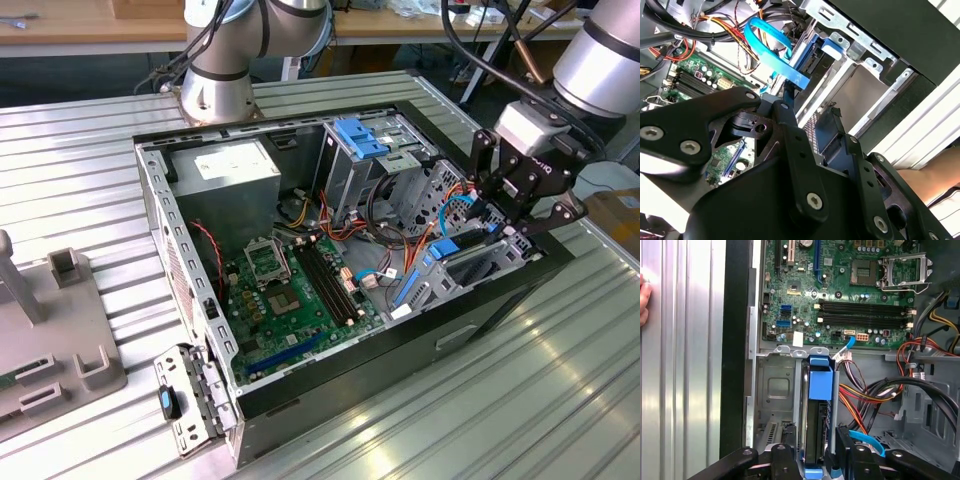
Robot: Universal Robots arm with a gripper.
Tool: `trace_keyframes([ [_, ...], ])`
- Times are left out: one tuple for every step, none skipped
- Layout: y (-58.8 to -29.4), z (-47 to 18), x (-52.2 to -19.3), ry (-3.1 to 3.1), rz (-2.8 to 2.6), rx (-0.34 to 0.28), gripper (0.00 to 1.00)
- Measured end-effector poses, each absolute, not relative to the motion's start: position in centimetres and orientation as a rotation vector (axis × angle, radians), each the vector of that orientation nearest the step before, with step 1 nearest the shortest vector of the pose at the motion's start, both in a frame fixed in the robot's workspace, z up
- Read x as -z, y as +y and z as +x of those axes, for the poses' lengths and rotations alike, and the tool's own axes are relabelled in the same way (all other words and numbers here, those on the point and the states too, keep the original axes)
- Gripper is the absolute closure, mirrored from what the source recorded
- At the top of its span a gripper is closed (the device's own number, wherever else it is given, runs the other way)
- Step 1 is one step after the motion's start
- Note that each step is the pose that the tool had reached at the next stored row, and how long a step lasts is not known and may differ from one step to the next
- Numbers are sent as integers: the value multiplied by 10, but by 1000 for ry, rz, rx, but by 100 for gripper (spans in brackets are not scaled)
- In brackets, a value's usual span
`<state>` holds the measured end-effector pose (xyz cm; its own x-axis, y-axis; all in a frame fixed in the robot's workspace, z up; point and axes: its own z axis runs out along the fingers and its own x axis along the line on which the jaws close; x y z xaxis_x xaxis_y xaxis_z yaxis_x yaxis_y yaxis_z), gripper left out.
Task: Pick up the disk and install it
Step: 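Insert the first disk wire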
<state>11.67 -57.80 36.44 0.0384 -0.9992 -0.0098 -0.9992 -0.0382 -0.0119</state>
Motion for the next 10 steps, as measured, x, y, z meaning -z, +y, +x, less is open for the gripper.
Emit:
trace_keyframes([
  [-578, 117, -367, 2167, -2253, 2, 56],
  [-578, 117, -369, 2167, -2253, 2, 56],
  [-578, 117, -369, 2167, -2253, 1, 56],
  [-578, 117, -370, 2167, -2253, 2, 56],
  [-578, 117, -370, 2167, -2253, 2, 56],
  [-578, 117, -370, 2167, -2253, 2, 56],
  [-578, 117, -370, 2167, -2253, 2, 56],
  [-578, 117, -370, 2167, -2253, 2, 56],
  [-578, 117, -370, 2167, -2253, 2, 56],
  [-578, 117, -370, 2167, -2253, 2, 56],
])
